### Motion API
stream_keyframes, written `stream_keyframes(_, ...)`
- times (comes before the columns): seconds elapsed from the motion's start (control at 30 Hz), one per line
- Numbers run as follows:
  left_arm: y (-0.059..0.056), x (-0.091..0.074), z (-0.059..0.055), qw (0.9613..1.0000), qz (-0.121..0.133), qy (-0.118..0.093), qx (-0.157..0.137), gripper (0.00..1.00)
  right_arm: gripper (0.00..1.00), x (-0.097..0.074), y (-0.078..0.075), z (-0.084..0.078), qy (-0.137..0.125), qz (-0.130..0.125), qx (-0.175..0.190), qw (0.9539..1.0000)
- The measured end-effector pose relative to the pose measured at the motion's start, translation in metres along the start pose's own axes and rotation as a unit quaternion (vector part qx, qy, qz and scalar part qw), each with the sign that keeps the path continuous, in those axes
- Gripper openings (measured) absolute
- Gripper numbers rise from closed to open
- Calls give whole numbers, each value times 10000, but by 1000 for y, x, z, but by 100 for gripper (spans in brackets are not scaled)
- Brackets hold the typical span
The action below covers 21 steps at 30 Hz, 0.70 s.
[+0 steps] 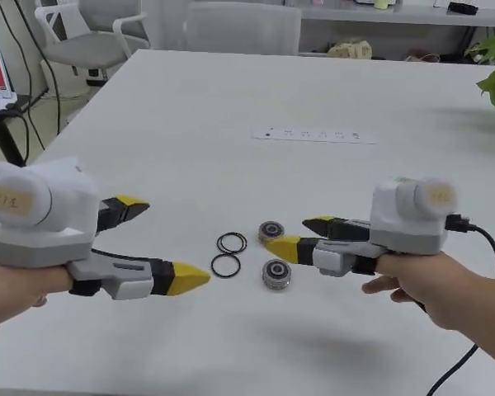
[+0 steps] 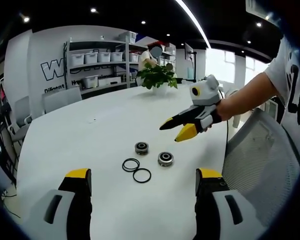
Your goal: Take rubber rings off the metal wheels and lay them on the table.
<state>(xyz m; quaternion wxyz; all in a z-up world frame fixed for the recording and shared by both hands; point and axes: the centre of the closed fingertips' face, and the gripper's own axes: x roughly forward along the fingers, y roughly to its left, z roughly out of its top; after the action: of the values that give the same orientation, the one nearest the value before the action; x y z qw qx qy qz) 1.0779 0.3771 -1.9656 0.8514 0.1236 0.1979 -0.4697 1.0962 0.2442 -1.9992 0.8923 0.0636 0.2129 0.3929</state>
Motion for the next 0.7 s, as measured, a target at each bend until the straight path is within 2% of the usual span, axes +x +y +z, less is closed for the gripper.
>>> stream_keyframes(0.43,-4,-1,-1,10000,-26,32,42,84,72,-34,0,-12,176,-51,-581,9981)
stream_keyframes(0.7,-8,-2,0,10000,-65,11,47,85,81,-51,0,-18,200,-123,-743,9970)
